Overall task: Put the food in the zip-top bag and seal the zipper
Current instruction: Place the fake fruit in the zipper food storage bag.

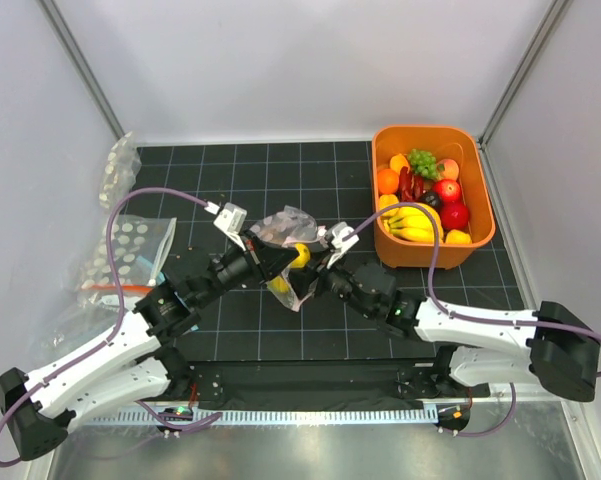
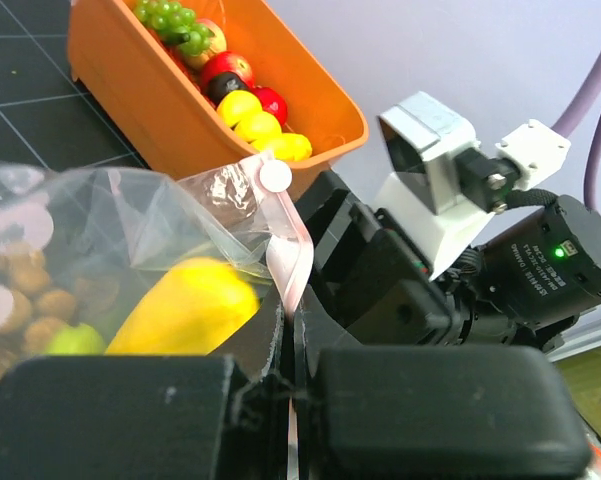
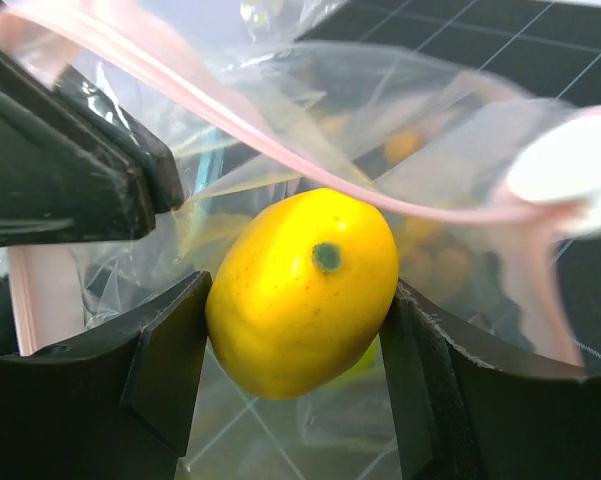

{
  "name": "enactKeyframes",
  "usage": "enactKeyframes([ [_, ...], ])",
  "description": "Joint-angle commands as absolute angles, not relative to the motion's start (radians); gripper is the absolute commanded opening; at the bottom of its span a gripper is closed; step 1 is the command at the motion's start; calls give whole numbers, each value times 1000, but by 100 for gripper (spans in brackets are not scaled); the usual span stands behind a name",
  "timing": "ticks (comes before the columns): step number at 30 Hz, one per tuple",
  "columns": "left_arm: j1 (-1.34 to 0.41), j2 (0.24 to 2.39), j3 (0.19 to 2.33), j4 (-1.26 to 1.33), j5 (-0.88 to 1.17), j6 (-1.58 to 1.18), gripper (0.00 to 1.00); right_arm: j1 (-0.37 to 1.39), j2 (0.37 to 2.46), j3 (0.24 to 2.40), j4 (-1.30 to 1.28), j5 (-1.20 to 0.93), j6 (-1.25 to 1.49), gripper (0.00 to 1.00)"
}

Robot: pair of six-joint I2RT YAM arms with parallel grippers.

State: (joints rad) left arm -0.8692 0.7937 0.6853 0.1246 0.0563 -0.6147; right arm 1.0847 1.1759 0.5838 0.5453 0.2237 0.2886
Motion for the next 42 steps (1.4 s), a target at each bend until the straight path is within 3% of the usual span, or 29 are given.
enactKeyframes([
  [1,-870,788,693,207,84,-641,1,1088,1118,535,739,297,319,36],
  [11,-870,769,661,248,44,-699,0,1088,1155,442,999,313,362,36],
  [20,-870,818,647,345,155,-781,0,1088,1436,434,1359,226,397,41],
  [25,-870,810,641,362,176,-787,0,1088,1529,497,1316,176,384,41],
  [27,-870,802,640,361,169,-785,0,1088,1539,521,1266,170,371,47],
  [31,-870,785,635,345,126,-763,0,1088,1505,528,1213,183,364,79],
  [42,-870,762,680,45,-363,-727,0,1088,1302,517,993,255,319,81],
])
